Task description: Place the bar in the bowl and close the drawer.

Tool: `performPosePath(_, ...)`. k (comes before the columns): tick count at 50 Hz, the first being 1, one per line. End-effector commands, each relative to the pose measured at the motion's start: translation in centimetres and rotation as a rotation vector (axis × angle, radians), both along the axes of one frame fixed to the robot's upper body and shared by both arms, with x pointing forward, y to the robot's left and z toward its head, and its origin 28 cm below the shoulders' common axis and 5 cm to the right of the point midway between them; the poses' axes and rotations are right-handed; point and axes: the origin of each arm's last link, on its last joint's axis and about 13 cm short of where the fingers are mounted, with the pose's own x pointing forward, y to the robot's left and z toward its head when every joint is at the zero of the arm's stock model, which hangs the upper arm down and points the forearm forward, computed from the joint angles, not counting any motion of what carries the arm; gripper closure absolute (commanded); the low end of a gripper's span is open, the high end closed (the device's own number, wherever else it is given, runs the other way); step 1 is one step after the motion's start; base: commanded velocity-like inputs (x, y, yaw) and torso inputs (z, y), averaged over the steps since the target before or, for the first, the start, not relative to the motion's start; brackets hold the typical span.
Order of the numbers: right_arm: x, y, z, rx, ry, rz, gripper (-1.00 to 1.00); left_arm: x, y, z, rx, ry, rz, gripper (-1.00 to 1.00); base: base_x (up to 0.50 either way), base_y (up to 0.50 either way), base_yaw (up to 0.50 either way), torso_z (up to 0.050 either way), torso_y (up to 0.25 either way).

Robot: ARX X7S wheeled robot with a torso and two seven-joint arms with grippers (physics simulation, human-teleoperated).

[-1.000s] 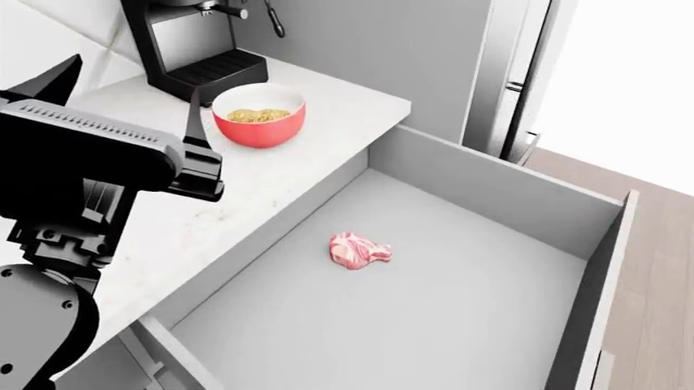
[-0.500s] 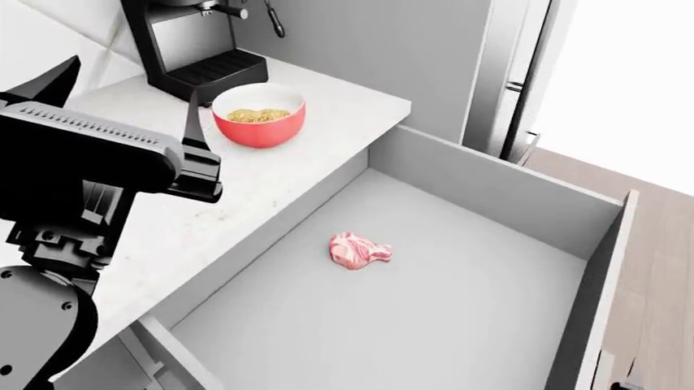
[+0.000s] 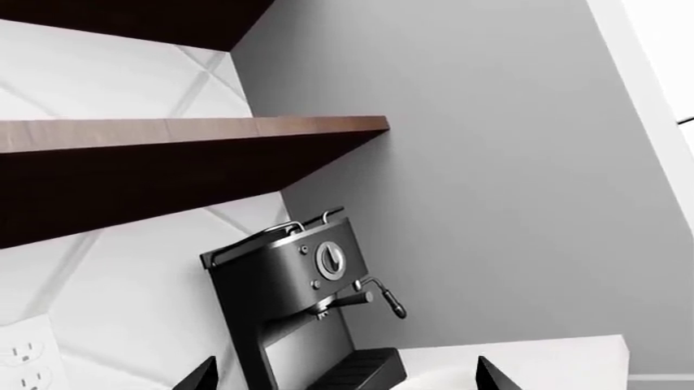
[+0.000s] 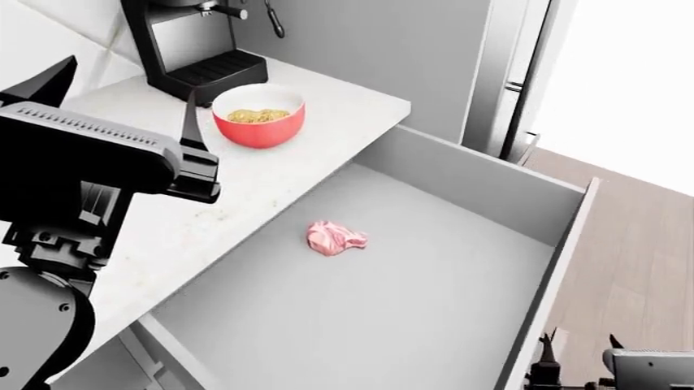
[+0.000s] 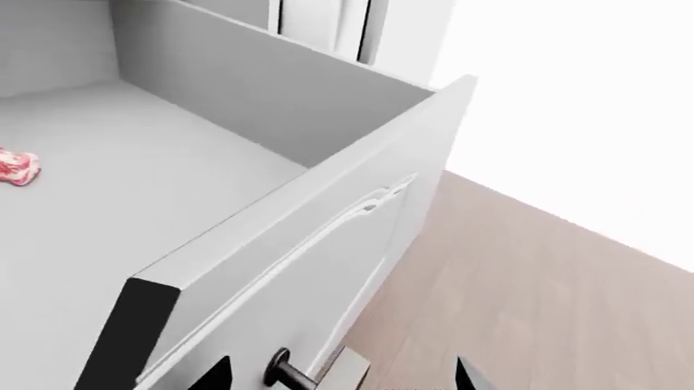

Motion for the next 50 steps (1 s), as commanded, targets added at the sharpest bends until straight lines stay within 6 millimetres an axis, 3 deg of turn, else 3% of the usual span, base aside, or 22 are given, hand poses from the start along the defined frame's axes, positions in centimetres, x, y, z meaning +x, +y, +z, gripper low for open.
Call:
performPosePath(1,1.4,1.7,-1.6,0.012,0.088,0.119,-1.00,0.0,0.0,0.1,0.005,-0.002,0.003,-1.00,0.00,0.00,0.00,0.000,0.000)
performPosePath(50,13.8,8.0,-4.4,0.027,0.158,0.487,-1.00,-0.3,0.3,0.7,0.036,-0.002,0.026,-1.00,0.00,0.00,0.00,0.000,0.000)
